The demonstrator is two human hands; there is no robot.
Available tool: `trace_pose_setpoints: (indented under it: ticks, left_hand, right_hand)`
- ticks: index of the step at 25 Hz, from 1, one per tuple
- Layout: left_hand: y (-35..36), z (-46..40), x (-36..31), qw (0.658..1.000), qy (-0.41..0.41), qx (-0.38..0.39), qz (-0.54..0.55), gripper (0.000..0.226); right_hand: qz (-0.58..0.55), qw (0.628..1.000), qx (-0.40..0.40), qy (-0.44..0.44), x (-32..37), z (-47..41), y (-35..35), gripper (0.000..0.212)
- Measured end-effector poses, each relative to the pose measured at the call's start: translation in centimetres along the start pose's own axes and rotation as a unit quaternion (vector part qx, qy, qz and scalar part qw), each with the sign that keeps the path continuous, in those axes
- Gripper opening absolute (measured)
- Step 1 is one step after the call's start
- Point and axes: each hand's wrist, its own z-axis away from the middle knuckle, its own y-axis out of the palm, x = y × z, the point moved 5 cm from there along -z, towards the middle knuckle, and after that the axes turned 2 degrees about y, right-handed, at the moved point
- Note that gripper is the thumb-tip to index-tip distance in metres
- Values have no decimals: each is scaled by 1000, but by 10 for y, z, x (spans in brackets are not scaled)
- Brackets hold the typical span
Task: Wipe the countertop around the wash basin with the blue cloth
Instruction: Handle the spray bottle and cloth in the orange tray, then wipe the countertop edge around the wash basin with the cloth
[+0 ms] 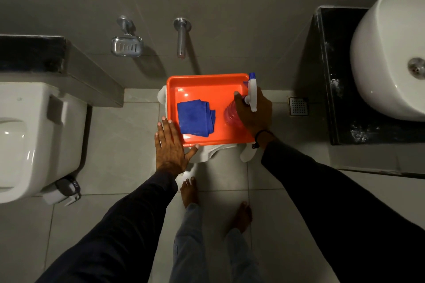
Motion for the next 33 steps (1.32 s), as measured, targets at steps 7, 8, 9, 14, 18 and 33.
trace_pose_setpoints:
  ticks: [7,8,9,14,18,33]
  left_hand:
    - [-27,7,-13,1000,-1,8,4,102]
    - [-35,6,-16,1000,0,-7,12,95]
    - [-43,5,-20,999,7,-31,22,83]
    - [-59,-14,-23,994,28,-66,87,43]
    - [-47,-28,-26,983,0,0,182,47]
    - [-59,-31,-19,898,-208,45,386,31]
  right_hand:
    - [64,976,37,205,-26,68,-5,66]
    - [61,970,58,226,-27,83,4,62]
    - [52,966,89,238,-25,93,17,58]
    - [35,964,157,211,1,82,66,41]
    - [53,955,191,219,0,66,98,38]
    - [9,918,298,260,-7,55,91,28]
